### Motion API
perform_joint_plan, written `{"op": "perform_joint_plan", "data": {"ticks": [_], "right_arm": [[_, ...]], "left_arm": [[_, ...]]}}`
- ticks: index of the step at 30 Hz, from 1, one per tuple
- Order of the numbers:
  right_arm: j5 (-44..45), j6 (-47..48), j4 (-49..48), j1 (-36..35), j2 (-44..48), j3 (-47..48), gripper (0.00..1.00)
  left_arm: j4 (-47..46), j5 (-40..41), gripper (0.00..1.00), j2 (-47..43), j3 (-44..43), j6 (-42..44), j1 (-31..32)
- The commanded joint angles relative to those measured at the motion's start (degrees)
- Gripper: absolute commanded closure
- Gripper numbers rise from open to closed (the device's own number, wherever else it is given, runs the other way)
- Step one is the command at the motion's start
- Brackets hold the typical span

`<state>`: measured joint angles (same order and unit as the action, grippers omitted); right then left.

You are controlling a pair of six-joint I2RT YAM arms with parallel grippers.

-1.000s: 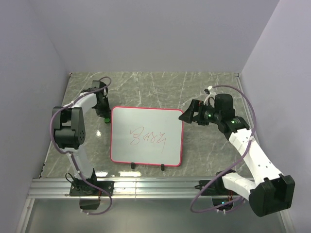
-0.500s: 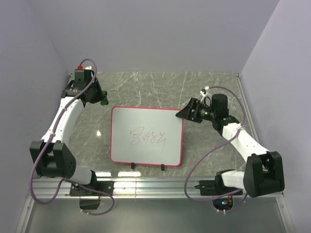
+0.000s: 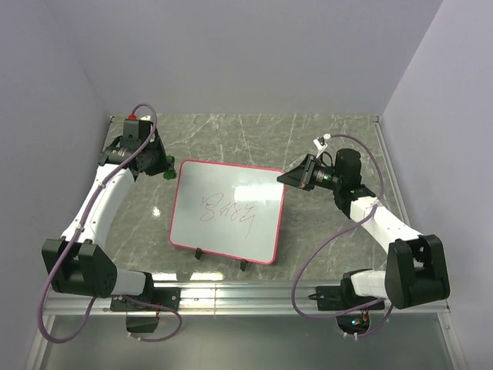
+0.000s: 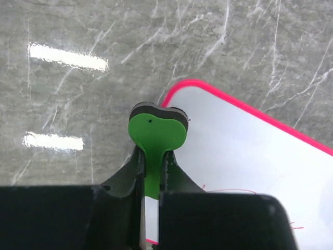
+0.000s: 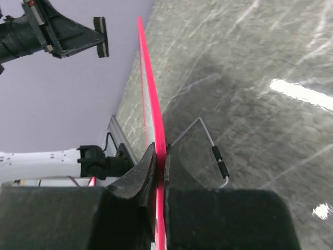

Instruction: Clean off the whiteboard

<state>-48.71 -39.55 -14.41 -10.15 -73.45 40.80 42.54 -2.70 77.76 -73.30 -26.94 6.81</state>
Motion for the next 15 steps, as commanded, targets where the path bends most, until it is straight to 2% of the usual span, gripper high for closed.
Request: {"op": "perform_joint_plan", "data": {"ticks": [1, 4, 10, 12, 15], "right_arm": [[1.60, 0.44, -4.12, -0.39, -1.17, -1.24, 1.00], [2.39, -0.96, -7.80, -0.66, -1.43, -3.09, 1.00], [5.72, 1.14, -7.82, -0.57, -3.98, -2.30, 1.00], [6.34, 1.23, -7.82, -0.48, -5.12, -1.51, 1.00], [7.13, 0.09, -8.70, -0.57, -5.74, -1.16, 1.00]], "left_arm": [[1.83, 2.51, 1.00, -3.40, -2.28, -1.27, 1.53], [3.33, 4.45, 1.00, -4.45, -4.91, -1.89, 3.12], [5.09, 5.25, 1.00, -6.56, -10.36, -4.17, 8.21], [4.13, 3.33, 1.00, -7.44, -10.38, -5.92, 9.71], [2.55, 3.23, 1.00, -7.71, -6.97, -7.86, 15.93]]}}
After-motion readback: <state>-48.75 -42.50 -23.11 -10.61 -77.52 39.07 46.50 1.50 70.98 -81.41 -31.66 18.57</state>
